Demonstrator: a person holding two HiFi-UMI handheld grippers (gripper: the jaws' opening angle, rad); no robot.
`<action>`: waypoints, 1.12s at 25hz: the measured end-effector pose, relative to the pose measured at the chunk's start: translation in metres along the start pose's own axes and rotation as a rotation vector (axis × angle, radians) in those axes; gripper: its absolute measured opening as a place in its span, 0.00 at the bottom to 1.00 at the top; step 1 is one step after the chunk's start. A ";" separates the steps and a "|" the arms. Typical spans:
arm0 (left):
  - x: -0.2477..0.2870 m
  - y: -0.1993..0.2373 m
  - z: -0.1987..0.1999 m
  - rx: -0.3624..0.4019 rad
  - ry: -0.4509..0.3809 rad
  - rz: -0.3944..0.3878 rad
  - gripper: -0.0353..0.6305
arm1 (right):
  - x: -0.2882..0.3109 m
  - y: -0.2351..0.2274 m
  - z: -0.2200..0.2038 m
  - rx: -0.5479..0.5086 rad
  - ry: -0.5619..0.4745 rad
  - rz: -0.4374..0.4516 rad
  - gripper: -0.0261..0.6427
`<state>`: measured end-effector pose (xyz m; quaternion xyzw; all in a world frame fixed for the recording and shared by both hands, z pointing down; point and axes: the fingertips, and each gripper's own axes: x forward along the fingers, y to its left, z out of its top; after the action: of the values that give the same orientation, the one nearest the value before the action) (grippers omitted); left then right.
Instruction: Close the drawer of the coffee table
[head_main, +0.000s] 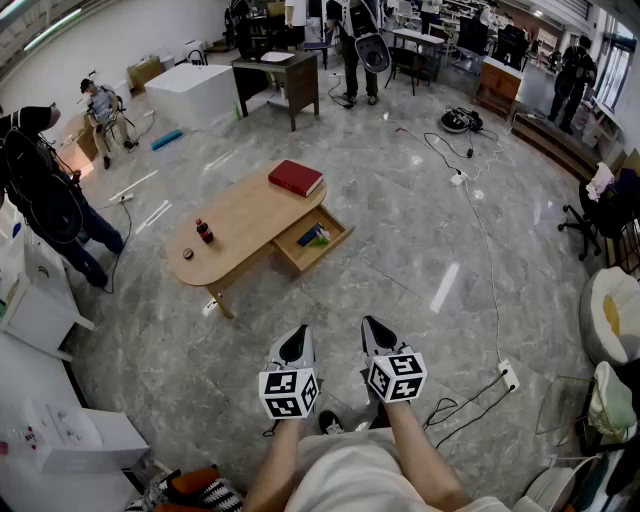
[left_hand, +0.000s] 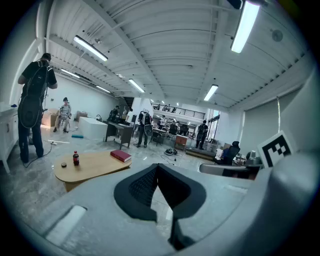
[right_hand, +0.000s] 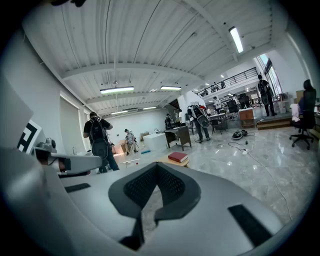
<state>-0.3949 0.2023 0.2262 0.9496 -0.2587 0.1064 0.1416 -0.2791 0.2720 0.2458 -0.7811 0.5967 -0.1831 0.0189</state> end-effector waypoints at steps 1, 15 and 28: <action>0.002 0.002 -0.004 0.015 0.014 -0.009 0.07 | 0.004 0.001 -0.003 0.013 0.004 -0.007 0.06; 0.032 0.045 0.087 0.031 -0.053 0.069 0.07 | 0.051 -0.006 0.052 -0.004 -0.055 -0.035 0.06; 0.064 0.056 0.005 -0.027 0.084 0.104 0.07 | 0.062 -0.041 0.014 -0.032 0.056 0.041 0.06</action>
<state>-0.3691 0.1252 0.2515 0.9276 -0.3028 0.1500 0.1592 -0.2230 0.2227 0.2592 -0.7636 0.6156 -0.1948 -0.0068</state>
